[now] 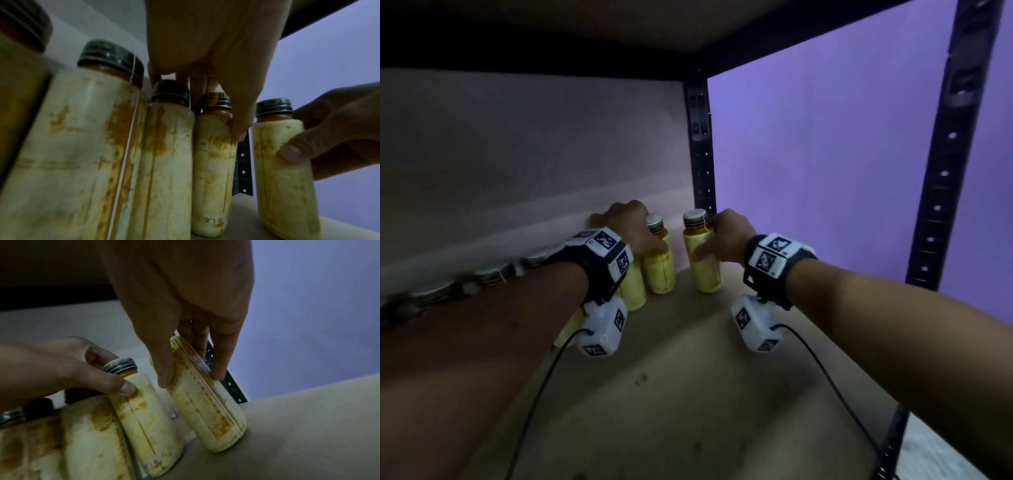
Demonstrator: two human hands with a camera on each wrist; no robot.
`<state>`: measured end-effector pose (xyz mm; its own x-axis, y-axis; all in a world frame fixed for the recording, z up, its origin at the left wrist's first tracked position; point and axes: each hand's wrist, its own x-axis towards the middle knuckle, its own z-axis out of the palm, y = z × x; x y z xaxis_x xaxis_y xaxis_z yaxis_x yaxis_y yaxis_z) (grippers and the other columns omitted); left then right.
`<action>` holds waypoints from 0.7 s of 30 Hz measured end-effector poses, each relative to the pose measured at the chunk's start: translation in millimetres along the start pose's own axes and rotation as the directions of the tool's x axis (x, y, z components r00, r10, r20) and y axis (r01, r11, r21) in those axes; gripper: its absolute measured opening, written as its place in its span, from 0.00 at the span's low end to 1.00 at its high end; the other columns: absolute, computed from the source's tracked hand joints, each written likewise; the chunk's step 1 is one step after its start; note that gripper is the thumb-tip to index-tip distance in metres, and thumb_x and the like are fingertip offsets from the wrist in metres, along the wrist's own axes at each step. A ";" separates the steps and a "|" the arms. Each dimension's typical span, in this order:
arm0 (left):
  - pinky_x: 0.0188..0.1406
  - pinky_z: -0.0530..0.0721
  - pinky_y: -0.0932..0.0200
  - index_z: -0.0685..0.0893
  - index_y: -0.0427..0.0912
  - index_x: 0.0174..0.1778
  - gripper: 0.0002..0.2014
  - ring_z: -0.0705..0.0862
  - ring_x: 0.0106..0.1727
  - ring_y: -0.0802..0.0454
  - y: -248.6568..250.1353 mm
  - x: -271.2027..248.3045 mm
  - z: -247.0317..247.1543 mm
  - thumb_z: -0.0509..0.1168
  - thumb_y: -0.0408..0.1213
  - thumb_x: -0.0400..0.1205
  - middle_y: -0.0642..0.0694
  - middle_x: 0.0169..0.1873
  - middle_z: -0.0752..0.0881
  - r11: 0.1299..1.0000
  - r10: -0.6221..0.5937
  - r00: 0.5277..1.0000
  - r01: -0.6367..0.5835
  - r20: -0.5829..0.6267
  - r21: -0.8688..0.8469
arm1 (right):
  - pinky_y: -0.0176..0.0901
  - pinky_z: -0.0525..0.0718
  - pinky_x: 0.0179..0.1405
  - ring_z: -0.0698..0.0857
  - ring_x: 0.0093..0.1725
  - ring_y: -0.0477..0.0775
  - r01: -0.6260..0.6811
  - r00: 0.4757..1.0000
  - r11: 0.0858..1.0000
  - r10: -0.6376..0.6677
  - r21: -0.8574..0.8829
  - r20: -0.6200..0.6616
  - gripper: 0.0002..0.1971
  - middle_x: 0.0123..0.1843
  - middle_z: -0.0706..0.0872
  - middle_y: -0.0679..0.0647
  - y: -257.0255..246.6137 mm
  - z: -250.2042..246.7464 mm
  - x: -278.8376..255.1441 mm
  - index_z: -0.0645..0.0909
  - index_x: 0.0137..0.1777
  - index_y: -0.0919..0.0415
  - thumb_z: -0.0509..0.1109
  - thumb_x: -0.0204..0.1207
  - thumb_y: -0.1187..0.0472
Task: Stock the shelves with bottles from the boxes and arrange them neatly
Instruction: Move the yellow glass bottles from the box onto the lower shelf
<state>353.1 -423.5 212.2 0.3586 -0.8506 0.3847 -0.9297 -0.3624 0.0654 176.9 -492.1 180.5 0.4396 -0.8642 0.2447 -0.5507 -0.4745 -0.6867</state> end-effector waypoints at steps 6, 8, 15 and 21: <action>0.45 0.74 0.47 0.69 0.50 0.35 0.28 0.76 0.38 0.45 -4.7 20.9 12.6 0.72 0.67 0.56 0.51 0.33 0.75 0.999 -0.017 1.000 0.017 -0.013 0.033 | 0.53 0.91 0.50 0.89 0.49 0.58 -0.058 0.998 0.995 0.057 0.077 0.016 0.20 0.51 0.89 0.60 -17.9 35.2 40.4 0.85 0.57 0.65 0.84 0.67 0.59; 0.40 0.74 0.48 0.66 0.50 0.31 0.29 0.75 0.36 0.45 -3.3 21.6 12.6 0.73 0.65 0.55 0.50 0.32 0.75 0.999 -0.001 1.000 0.001 -0.018 0.034 | 0.51 0.90 0.49 0.88 0.47 0.57 -0.059 0.998 0.994 0.056 0.097 0.030 0.19 0.49 0.88 0.59 -21.6 41.3 46.7 0.85 0.56 0.66 0.82 0.68 0.60; 0.50 0.75 0.37 0.80 0.44 0.54 0.34 0.72 0.62 0.35 -7.1 9.3 8.5 0.75 0.65 0.61 0.43 0.54 0.73 0.980 0.021 0.997 -0.007 -0.070 0.196 | 0.57 0.91 0.52 0.90 0.50 0.59 -0.081 0.994 0.985 0.069 0.153 0.083 0.18 0.49 0.88 0.60 -16.1 42.4 41.4 0.81 0.60 0.67 0.77 0.72 0.62; 0.42 0.77 0.52 0.75 0.40 0.50 0.27 0.79 0.50 0.41 -19.8 -22.7 -27.9 0.75 0.57 0.68 0.41 0.51 0.77 0.986 0.022 0.995 -0.037 0.093 0.161 | 0.60 0.84 0.65 0.83 0.64 0.65 -0.068 0.989 0.993 0.055 0.096 0.136 0.29 0.69 0.81 0.67 -23.9 26.0 2.7 0.71 0.75 0.73 0.72 0.76 0.66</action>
<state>361.0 -386.4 227.9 0.3445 -0.8900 0.2987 -0.9167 -0.3875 -0.0976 209.7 -478.7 179.8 0.5013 -0.8581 0.1113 -0.5086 -0.3963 -0.7644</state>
